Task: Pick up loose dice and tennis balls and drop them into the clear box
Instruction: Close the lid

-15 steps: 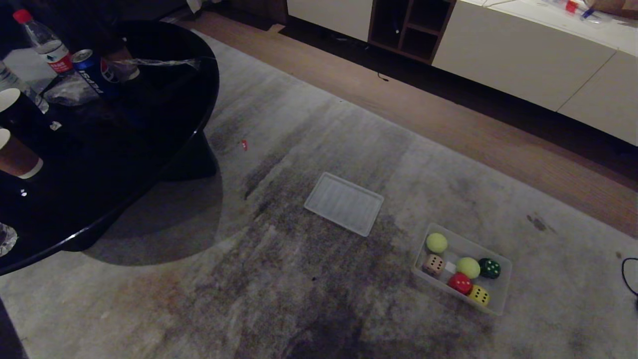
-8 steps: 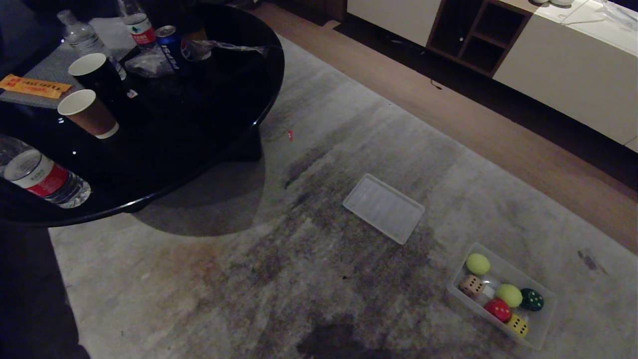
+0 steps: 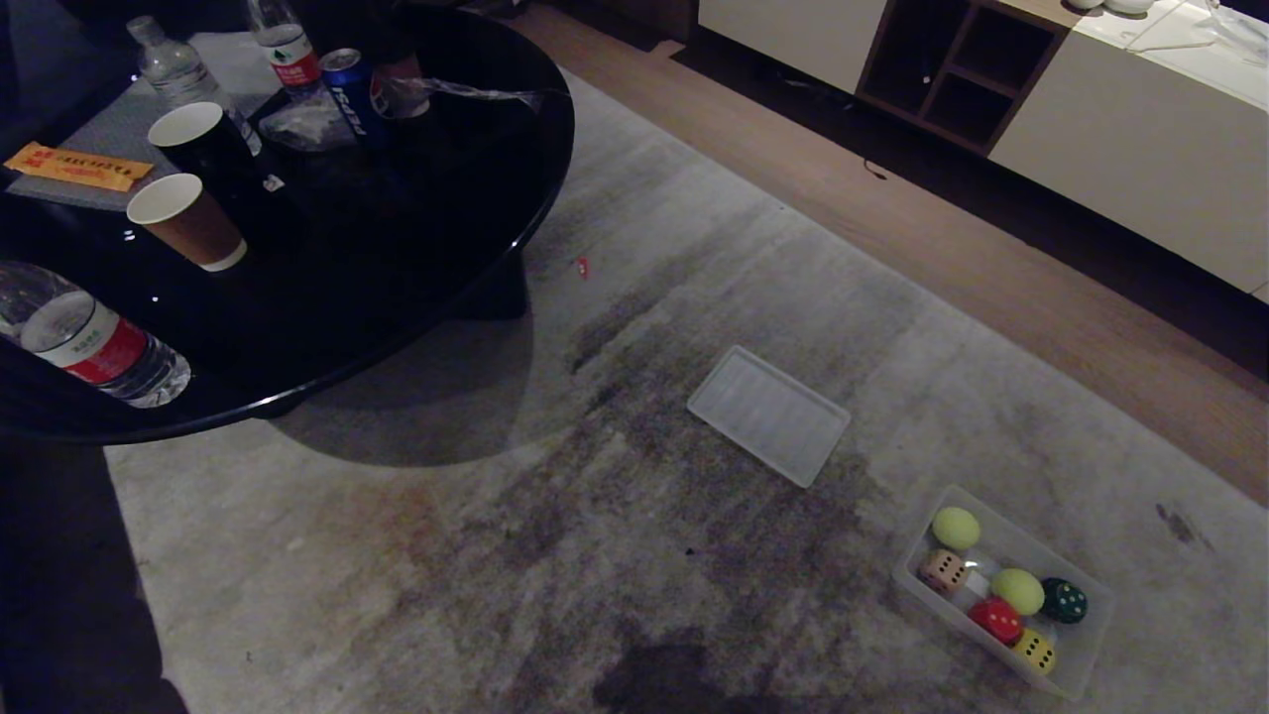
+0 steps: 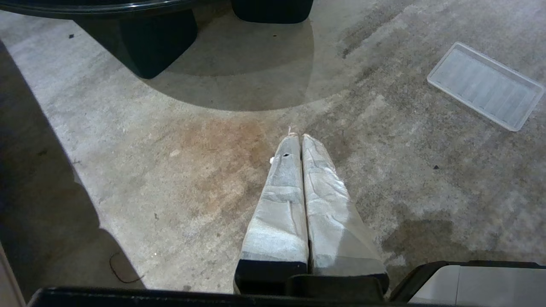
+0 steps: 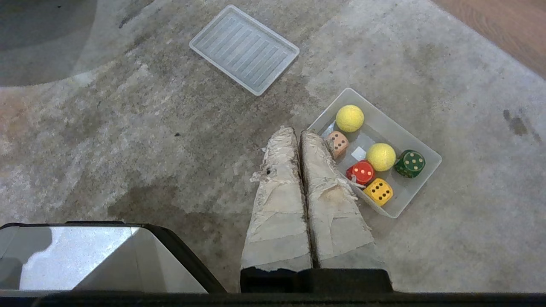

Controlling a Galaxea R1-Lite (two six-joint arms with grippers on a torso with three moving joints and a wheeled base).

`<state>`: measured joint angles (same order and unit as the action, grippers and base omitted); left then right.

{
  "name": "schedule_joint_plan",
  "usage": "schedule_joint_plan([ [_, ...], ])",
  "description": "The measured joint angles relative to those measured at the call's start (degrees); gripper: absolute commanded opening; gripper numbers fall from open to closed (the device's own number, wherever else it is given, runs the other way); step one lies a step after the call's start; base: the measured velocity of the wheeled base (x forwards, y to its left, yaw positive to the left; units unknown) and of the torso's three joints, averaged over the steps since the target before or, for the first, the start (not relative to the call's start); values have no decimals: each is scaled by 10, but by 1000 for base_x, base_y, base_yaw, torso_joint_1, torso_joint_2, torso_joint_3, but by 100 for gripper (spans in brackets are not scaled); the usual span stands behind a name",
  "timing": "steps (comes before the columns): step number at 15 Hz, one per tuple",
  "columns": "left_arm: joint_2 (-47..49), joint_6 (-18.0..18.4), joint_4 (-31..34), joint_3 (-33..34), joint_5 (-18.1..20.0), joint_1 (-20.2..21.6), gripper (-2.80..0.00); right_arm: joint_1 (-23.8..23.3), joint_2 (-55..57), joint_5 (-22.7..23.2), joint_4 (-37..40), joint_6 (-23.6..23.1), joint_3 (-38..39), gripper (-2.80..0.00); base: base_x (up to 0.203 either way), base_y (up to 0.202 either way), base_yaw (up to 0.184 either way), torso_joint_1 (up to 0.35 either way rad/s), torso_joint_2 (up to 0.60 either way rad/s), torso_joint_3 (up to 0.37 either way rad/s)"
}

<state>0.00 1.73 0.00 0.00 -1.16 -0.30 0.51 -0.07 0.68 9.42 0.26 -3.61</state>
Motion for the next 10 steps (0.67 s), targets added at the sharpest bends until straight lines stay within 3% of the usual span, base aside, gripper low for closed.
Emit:
schedule_joint_plan([
  [5, 0, -1, 0, 0, -1, 0, -280, 0, 0, -1, -1, -1, 0, -280, 0, 0, 0, 0, 0, 0],
  [10, 0, -2, 0, 0, 0, 0, -280, 0, 0, 0, -1, -1, 0, -280, 0, 0, 0, 21, -169, -144],
])
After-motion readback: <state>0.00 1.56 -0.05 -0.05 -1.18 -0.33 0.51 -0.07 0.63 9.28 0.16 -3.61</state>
